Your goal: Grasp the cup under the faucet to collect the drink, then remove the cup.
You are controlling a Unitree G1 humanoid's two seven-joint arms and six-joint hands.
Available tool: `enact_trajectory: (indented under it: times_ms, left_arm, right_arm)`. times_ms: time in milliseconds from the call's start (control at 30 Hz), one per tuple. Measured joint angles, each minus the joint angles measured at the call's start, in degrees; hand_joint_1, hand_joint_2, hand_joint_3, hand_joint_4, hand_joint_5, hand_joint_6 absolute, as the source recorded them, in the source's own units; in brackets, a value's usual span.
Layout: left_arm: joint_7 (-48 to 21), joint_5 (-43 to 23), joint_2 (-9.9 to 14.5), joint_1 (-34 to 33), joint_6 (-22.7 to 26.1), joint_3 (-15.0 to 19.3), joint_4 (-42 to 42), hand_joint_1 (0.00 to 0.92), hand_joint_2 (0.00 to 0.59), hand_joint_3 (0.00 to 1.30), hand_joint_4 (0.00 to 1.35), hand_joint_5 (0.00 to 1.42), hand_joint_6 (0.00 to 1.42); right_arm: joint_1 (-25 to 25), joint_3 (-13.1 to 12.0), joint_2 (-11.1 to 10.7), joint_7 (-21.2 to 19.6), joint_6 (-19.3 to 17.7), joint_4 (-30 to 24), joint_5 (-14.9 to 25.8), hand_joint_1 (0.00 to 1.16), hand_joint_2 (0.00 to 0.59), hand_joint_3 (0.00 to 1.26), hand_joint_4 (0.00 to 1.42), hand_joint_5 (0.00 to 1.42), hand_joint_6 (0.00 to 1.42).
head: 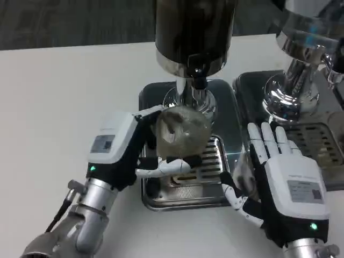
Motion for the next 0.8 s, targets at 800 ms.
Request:
enact_trajectory:
  times_ms: [800]
  left_arm:
    - [3.06, 0.59, -3.36, -5.93, 4.97, -4.12, 8.07, 0.304, 0.056, 0.36, 0.43, 0.89, 1.06]
  right_arm:
    - [0.95, -0.25, 0.72, -0.25, 0.00, -0.44, -0.18, 0.39, 0.392, 0.02, 0.00, 0.00, 0.14]
